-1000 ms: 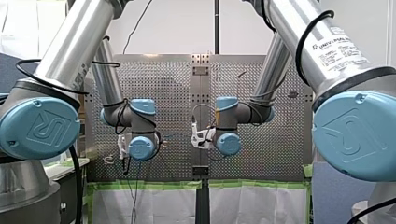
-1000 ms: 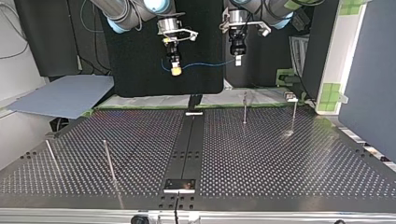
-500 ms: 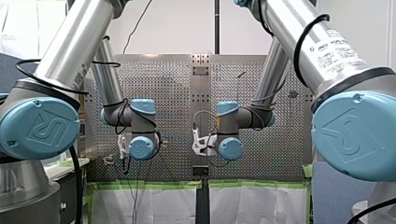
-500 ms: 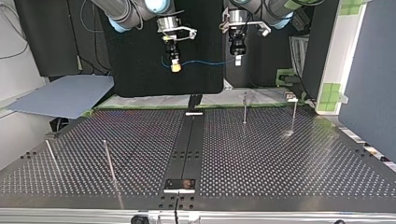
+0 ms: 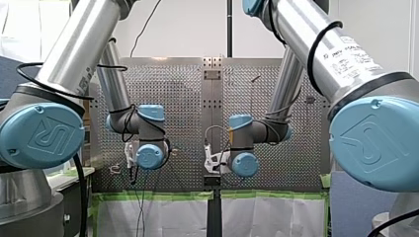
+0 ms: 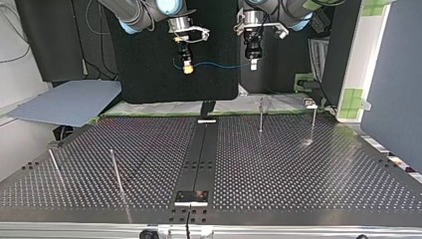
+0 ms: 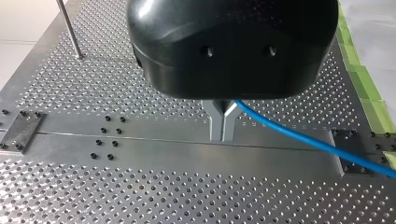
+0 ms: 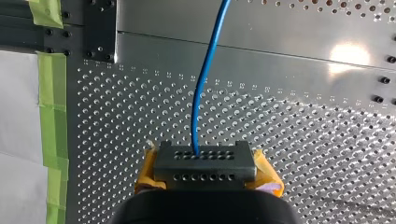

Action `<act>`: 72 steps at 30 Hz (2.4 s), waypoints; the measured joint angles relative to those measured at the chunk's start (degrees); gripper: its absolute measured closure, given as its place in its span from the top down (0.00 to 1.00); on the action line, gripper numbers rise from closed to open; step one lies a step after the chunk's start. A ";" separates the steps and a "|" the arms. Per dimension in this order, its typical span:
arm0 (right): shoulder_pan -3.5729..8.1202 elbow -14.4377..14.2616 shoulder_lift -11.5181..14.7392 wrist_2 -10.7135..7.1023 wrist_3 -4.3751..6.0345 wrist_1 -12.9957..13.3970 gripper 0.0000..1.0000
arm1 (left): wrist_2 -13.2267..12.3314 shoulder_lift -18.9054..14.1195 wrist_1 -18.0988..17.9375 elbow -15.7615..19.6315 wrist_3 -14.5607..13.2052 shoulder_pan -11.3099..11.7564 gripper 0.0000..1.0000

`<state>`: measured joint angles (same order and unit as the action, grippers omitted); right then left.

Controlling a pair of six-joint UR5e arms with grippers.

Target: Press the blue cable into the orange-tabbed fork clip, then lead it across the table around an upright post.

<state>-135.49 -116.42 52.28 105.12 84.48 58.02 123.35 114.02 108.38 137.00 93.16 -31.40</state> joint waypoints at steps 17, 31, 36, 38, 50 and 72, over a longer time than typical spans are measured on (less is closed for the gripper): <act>0.00 0.00 -0.02 0.00 0.00 0.00 0.00 | -6.34 4.01 0.00 3.58 -3.06 4.84 0.00; -0.50 0.51 -0.11 0.52 -0.23 -0.52 0.00 | -7.06 4.08 0.70 2.98 -3.66 5.34 0.00; -1.58 2.57 1.49 2.57 0.96 -2.57 0.00 | -5.97 2.37 2.83 0.89 -2.74 5.25 0.00; -1.49 3.64 2.51 3.50 1.82 -3.65 0.00 | -5.61 1.55 3.68 0.05 -1.98 5.22 0.00; 1.39 9.33 6.44 2.42 5.65 -9.33 0.00 | -4.10 -3.62 8.04 -1.15 3.29 7.31 0.00; 1.79 20.50 -4.17 -6.26 5.81 -11.81 0.00 | -4.76 2.08 6.83 -2.32 5.04 12.27 0.00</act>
<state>-133.70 -95.92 48.11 98.87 90.29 46.21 118.59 116.11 115.21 134.68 98.20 -19.13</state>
